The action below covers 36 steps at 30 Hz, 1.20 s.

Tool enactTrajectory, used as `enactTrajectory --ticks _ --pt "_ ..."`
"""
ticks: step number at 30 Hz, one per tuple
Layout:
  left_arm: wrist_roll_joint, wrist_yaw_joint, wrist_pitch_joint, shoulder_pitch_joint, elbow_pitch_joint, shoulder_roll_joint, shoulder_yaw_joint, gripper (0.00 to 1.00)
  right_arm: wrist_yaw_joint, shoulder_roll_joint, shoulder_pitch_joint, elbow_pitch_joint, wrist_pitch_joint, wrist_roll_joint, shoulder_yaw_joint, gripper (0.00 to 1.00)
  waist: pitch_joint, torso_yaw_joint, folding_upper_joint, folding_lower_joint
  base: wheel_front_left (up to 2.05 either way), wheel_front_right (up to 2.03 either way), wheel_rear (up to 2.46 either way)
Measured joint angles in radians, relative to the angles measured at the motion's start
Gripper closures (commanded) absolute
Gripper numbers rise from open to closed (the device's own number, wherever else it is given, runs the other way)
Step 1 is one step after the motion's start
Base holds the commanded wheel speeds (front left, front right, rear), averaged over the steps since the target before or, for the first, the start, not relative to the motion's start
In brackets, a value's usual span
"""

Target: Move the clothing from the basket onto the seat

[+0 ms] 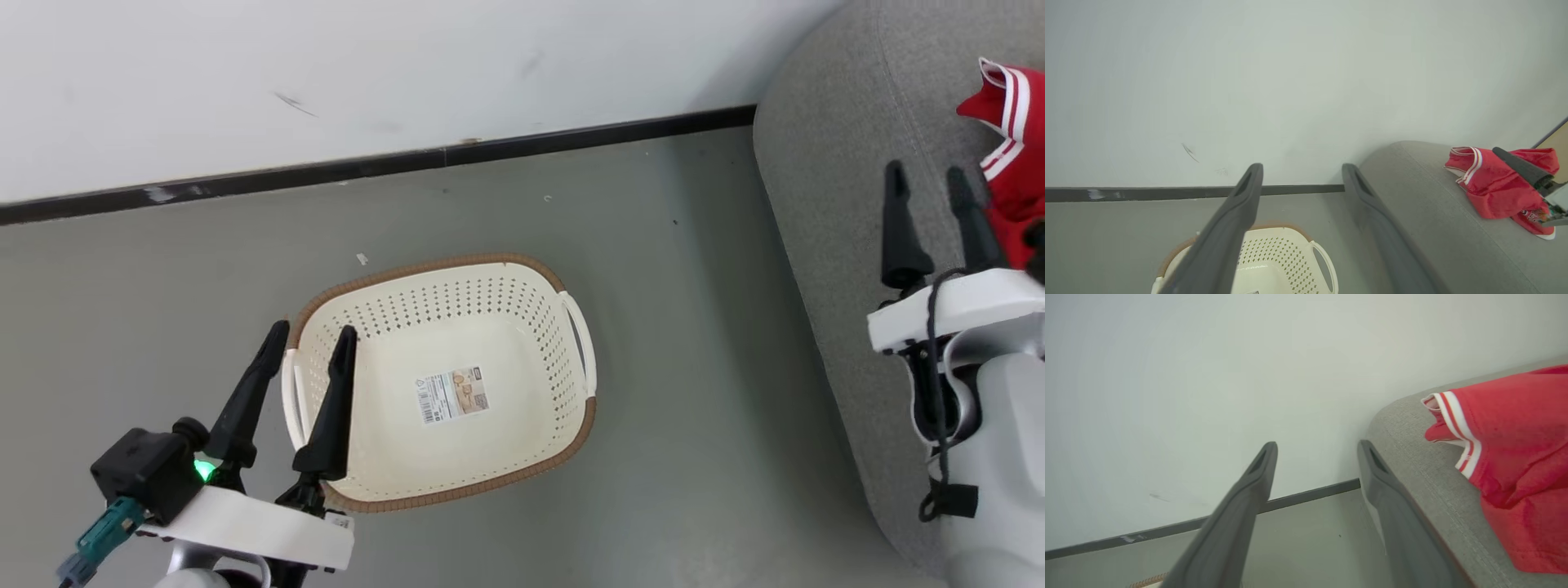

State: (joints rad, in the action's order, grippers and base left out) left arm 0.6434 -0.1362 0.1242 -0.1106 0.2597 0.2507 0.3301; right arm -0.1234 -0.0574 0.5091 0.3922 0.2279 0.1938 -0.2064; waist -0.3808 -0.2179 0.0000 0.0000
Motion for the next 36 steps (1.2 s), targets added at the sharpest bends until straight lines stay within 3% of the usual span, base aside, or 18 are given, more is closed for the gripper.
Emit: enactTrajectory --ticks 3,15,28,36 --pt "0.000 -0.018 0.035 0.029 -0.021 -0.003 -0.027 0.00 0.000 -0.001 -0.032 -0.013 0.002 -0.009 0.085 0.00 0.036 0.026 0.0000 0.0000 0.00 0.00 0.00" --pt "-0.020 -0.049 0.100 0.127 -0.090 0.007 -0.107 0.00 0.000 -0.002 -0.148 -0.042 0.011 -0.078 0.255 0.00 0.142 0.113 0.0000 0.0000 0.00 0.00 0.00" --pt "-0.019 -0.053 0.115 0.211 -0.155 -0.006 -0.117 0.00 0.000 0.004 -0.324 -0.042 0.020 -0.081 0.286 0.00 0.253 0.200 0.0000 0.0000 0.00 0.00 0.00" --pt "-0.019 -0.032 0.116 0.230 -0.180 -0.006 -0.107 0.00 0.000 0.011 -0.417 -0.051 0.020 -0.081 0.278 0.00 0.312 0.244 0.0000 0.0000 0.00 0.00 0.00"
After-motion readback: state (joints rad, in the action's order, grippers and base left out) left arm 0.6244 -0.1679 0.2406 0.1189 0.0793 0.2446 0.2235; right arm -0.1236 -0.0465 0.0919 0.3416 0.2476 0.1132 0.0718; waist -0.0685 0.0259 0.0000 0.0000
